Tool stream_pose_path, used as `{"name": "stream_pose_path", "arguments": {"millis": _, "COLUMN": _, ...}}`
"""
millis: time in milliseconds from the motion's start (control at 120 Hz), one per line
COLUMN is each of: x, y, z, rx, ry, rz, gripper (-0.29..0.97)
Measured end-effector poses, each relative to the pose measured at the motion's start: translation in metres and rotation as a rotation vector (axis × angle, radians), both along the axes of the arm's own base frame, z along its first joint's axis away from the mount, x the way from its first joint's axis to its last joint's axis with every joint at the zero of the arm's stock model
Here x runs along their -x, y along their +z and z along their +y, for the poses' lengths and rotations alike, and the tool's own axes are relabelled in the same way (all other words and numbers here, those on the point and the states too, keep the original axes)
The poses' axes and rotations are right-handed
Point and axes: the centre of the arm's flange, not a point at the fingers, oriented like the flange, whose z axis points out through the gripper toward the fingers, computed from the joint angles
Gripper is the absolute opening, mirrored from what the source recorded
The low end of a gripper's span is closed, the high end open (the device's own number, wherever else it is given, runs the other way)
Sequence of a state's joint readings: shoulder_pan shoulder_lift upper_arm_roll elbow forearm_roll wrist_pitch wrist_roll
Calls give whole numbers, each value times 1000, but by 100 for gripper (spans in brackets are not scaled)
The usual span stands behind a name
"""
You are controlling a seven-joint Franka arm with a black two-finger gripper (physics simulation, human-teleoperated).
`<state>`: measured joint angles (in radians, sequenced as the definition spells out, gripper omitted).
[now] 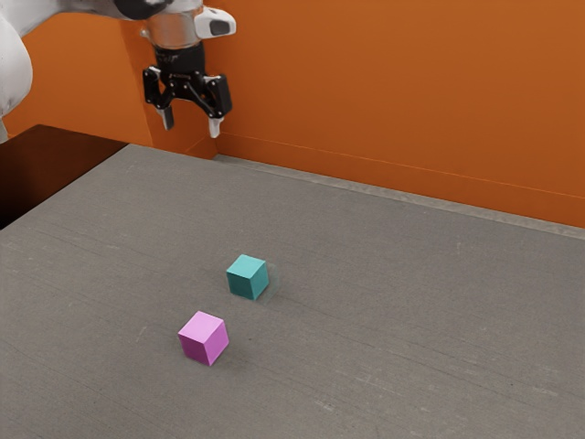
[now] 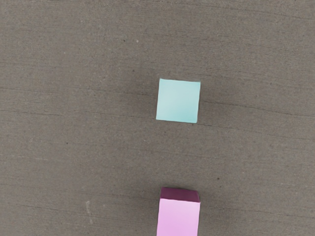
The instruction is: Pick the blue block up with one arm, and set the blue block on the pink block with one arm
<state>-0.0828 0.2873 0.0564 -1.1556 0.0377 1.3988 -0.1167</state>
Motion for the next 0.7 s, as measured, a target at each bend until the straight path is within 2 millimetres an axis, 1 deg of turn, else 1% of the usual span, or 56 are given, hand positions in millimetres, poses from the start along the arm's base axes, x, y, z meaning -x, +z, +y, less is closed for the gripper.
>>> {"name": "stream_pose_path", "arguments": {"millis": 100, "x": -9, "y": -6, "z": 0, "rx": -17, "ry": 5, "rz": -27, "gripper": 68}}
{"name": "stream_pose_path", "arguments": {"millis": 200, "x": -7, "y": 1, "z": 2, "rx": -38, "ry": 11, "rz": -47, "gripper": 68}}
{"name": "stream_pose_path", "arguments": {"millis": 258, "x": -8, "y": -9, "z": -3, "rx": -46, "ry": 9, "rz": -13, "gripper": 68}}
{"name": "stream_pose_path", "arguments": {"millis": 350, "x": -7, "y": -27, "z": -3, "rx": -42, "ry": 31, "rz": 62, "gripper": 68}}
{"name": "stream_pose_path", "arguments": {"millis": 383, "x": -7, "y": -41, "z": -1, "rx": -45, "ry": 42, "rz": 96, "gripper": 68}}
{"name": "stream_pose_path", "arguments": {"millis": 442, "x": -5, "y": -84, "z": 10, "rx": -53, "ry": 68, "rz": 166, "gripper": 68}}
{"name": "stream_pose_path", "arguments": {"millis": 492, "x": 2, "y": -113, "z": 16, "rx": -56, "ry": 80, "rz": 197, "gripper": 68}}
{"name": "stream_pose_path", "arguments": {"millis": 525, "x": 5, "y": -128, "z": 21, "rx": -55, "ry": 92, "rz": 210, "gripper": 68}}
{"name": "stream_pose_path", "arguments": {"millis": 617, "x": 10, "y": -159, "z": 36, "rx": -20, "ry": 137, "rz": 237, "gripper": 68}}
{"name": "stream_pose_path", "arguments": {"millis": 667, "x": 13, "y": -188, "z": 43, "rx": 3, "ry": 146, "rz": 245, "gripper": 68}}
{"name": "stream_pose_path", "arguments": {"millis": 700, "x": 16, "y": -211, "z": 44, "rx": 13, "ry": 142, "rz": 241, "gripper": 68}}
